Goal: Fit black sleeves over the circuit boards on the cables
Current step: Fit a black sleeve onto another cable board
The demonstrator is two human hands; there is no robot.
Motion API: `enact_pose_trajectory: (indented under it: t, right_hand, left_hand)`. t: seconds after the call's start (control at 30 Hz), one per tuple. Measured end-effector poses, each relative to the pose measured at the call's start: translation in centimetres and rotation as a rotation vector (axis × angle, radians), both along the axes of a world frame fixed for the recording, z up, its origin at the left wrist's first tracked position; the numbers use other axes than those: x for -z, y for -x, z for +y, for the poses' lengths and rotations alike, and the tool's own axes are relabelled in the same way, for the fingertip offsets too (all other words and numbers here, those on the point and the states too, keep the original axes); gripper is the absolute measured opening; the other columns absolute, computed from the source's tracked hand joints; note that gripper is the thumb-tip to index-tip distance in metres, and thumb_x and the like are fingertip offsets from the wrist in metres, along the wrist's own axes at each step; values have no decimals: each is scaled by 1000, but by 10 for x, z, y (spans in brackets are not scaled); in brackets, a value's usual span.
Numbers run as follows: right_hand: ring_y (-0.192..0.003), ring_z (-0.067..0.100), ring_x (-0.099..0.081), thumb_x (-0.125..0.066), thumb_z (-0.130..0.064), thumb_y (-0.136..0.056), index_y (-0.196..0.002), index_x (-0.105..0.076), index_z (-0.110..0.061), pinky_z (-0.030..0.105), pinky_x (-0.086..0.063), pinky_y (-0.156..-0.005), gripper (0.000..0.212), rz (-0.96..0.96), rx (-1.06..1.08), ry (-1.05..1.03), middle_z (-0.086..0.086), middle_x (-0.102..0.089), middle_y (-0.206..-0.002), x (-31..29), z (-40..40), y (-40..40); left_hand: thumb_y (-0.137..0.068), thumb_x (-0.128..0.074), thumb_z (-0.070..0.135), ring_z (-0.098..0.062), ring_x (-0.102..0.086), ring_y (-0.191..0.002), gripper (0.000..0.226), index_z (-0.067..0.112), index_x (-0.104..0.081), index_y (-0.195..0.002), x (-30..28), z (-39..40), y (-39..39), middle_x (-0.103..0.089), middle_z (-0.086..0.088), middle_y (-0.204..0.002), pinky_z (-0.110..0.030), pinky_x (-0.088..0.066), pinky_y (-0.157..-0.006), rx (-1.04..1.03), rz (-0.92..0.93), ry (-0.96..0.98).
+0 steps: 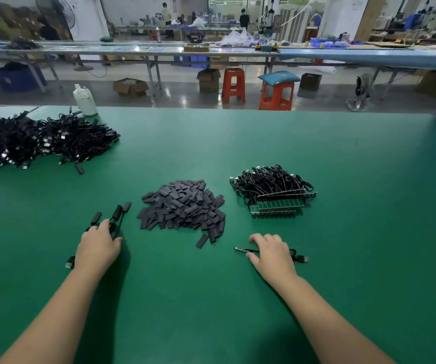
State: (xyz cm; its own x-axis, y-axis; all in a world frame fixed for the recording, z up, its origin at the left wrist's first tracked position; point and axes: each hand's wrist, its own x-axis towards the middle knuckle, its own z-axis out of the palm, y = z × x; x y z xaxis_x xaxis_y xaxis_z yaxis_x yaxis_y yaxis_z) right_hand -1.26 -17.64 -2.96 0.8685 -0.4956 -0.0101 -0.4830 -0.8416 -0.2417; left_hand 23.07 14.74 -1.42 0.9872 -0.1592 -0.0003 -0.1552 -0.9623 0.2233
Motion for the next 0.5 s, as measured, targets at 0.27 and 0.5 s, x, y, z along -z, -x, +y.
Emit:
enact_pose_trajectory:
  t: [0.27,0.5]
  right_hand:
    - [-107,16,-49,-47,-36,-102,-112,-65,-27,33,-40,-95,23,-40,2,-44,-8,-61,-110,-1,6,-4]
    - [-66,13,-55,-44,-30,-103,-106,-61,-22,30,-41,-59,19,20,-20,-299,-7,-63,-78,-18,9,-6]
  left_hand:
    - [-90,-46,5,-28,-49,-109,43,20,-64,-125,11,1,8,-56,-7,-120,-38,-48,-85,53,-83,-162]
    - [-79,-60,-1,-34,-53,-96,28,10,-74,-100,9,1,14,-63,-14,-111,-41,-39,-77,71,-269,-185]
